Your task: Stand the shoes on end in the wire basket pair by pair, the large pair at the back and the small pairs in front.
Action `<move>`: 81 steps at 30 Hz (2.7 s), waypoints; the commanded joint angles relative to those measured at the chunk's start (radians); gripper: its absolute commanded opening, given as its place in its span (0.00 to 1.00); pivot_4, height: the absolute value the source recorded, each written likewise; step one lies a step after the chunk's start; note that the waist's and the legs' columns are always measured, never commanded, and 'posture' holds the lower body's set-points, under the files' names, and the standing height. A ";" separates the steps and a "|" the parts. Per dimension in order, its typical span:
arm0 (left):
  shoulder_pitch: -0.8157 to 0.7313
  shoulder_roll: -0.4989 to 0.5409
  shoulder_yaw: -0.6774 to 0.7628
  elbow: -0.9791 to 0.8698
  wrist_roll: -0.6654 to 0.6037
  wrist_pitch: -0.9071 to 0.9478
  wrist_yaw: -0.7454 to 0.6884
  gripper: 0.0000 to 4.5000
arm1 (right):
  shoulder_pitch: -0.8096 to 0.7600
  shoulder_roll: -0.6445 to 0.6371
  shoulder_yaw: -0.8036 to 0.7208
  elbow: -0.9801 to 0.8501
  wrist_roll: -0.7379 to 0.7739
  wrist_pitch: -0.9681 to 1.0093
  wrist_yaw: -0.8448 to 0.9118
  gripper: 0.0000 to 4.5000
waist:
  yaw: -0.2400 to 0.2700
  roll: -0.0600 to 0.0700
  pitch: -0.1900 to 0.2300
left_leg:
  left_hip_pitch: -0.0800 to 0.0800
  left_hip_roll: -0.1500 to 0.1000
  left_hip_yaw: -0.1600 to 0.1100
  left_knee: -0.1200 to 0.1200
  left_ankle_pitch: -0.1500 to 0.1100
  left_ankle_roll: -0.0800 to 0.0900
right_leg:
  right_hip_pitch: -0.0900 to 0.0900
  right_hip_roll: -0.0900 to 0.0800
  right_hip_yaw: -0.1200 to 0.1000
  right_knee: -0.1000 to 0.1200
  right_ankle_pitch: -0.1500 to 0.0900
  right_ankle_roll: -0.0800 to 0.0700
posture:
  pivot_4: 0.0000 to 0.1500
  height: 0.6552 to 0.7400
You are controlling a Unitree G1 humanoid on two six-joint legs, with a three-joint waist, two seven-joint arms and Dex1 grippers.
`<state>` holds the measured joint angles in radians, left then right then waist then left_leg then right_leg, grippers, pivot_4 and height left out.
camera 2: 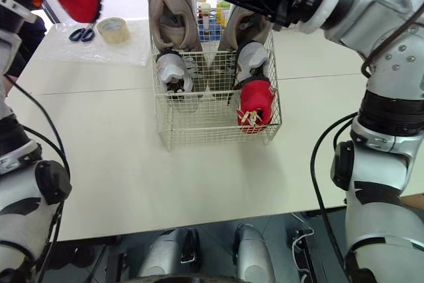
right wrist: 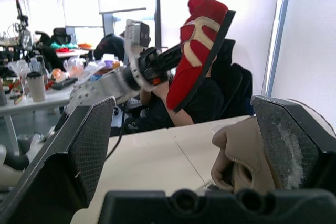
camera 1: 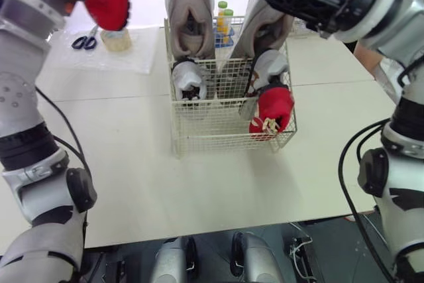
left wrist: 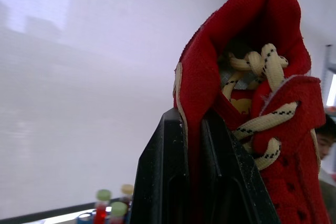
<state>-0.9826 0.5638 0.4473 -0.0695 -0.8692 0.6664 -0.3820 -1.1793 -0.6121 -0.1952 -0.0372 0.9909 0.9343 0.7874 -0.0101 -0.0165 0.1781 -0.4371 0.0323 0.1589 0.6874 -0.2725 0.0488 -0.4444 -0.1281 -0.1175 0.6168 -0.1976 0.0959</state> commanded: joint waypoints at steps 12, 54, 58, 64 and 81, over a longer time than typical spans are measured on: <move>-0.051 -0.136 -0.189 -0.104 -0.049 -0.001 -0.055 0.01 | -0.060 0.154 0.015 -0.047 -0.054 0.053 -0.388 1.00 | -0.003 0.001 0.000 | 0.000 0.000 0.001 0.000 0.000 -0.001 | 0.000 0.002 0.000 0.000 0.000 0.000 | 1.00 1.00; 0.047 -0.227 -0.151 -0.192 0.089 -0.185 -0.020 0.01 | 0.124 -0.250 -0.091 -0.161 0.024 0.207 -0.089 1.00 | -0.001 0.001 0.001 | 0.000 0.000 -0.002 -0.001 0.000 0.000 | 0.001 0.002 0.000 -0.004 0.000 0.000 | 1.00 1.00; 0.129 -0.296 -0.174 -0.290 0.137 -0.262 0.038 0.01 | 0.169 -0.302 -0.142 -0.156 0.047 0.190 -0.039 1.00 | -0.004 0.001 0.001 | 0.001 0.001 -0.001 -0.002 0.000 -0.001 | 0.001 0.002 0.000 -0.004 0.000 0.000 | 1.00 1.00; 0.191 -0.264 -0.167 -0.306 0.207 -0.332 0.042 0.01 | 0.184 -0.292 -0.131 -0.129 0.053 0.162 0.028 1.00 | -0.001 0.002 0.000 | 0.003 0.001 -0.001 -0.002 0.001 -0.001 | 0.002 0.002 0.001 -0.004 0.000 -0.001 | 1.00 1.00; 0.447 -0.369 -0.329 -0.298 0.348 -0.598 -0.079 0.01 | 0.326 -0.448 -0.002 -0.025 -0.182 -0.073 0.348 1.00 | 0.022 0.002 0.000 | 0.003 0.001 0.000 -0.001 0.000 -0.001 | 0.002 0.002 0.001 -0.004 0.000 -0.001 | 1.00 1.00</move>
<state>-0.5295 0.2014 0.1289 -0.3462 -0.5477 0.1214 -0.4533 -0.8412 -1.0198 -0.1808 -0.0463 0.8226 0.8918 1.0824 0.0121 -0.0148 0.1786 -0.4339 0.0331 0.1584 0.6863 -0.2721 0.0483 -0.4425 -0.1265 -0.1160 0.6126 -0.1974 0.0953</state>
